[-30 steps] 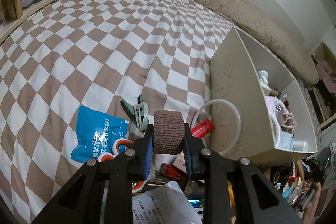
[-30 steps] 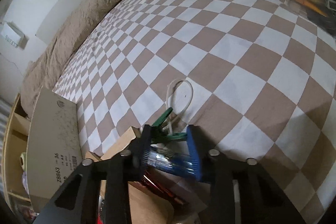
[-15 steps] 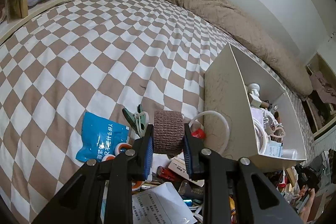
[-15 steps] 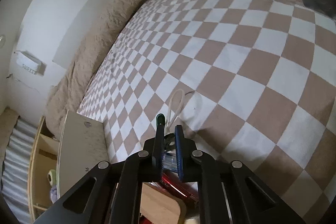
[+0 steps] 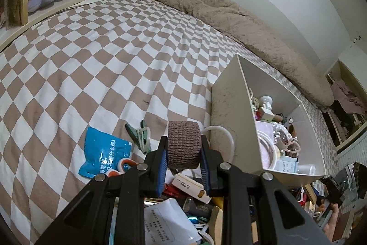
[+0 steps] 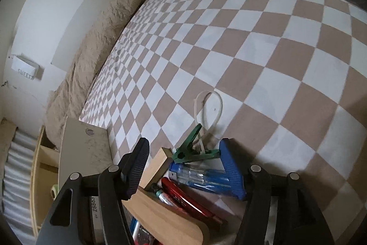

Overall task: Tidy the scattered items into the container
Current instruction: 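Lift and carry the brown roll and green-handled stick over the white box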

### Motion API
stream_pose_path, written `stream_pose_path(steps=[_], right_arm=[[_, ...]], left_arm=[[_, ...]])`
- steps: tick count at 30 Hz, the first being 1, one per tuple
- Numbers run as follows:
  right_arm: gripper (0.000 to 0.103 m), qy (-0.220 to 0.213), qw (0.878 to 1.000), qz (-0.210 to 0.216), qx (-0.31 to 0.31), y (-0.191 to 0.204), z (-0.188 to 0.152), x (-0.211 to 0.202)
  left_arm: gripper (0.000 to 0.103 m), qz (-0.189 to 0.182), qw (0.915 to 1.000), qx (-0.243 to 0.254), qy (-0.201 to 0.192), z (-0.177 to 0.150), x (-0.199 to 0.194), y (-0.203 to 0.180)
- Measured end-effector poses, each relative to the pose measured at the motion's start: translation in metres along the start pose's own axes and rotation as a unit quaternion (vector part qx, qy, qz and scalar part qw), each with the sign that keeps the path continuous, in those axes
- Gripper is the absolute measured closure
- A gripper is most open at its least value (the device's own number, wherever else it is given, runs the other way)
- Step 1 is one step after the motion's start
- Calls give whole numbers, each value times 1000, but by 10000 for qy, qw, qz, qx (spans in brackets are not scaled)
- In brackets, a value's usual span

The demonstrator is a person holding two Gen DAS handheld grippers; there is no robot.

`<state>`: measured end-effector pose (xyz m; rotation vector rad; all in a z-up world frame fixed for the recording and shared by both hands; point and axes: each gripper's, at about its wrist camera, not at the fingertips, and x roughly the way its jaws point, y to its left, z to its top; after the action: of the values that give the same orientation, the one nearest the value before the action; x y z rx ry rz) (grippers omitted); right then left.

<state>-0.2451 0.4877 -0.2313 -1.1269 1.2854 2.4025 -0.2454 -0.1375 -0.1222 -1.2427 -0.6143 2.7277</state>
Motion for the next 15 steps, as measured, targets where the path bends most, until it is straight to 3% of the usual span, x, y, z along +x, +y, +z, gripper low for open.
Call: stream_pose_path(steps=[9, 11, 14, 15], right_arm=[[42, 117, 9979, -373, -518, 17, 3, 20], [64, 84, 9962, -559, -670, 20, 2, 23], [84, 71, 9973, -484, -551, 14, 3, 23], [85, 65, 9981, -393, -467, 10, 3, 23]], left_arm=[[78, -129, 9996, 199, -118, -3, -8, -17], [78, -176, 9995, 230, -161, -2, -10, -21], [78, -228, 9990, 289, -236, -2, -15, -27], [78, -262, 9988, 313, -260, -2, -17, -29]])
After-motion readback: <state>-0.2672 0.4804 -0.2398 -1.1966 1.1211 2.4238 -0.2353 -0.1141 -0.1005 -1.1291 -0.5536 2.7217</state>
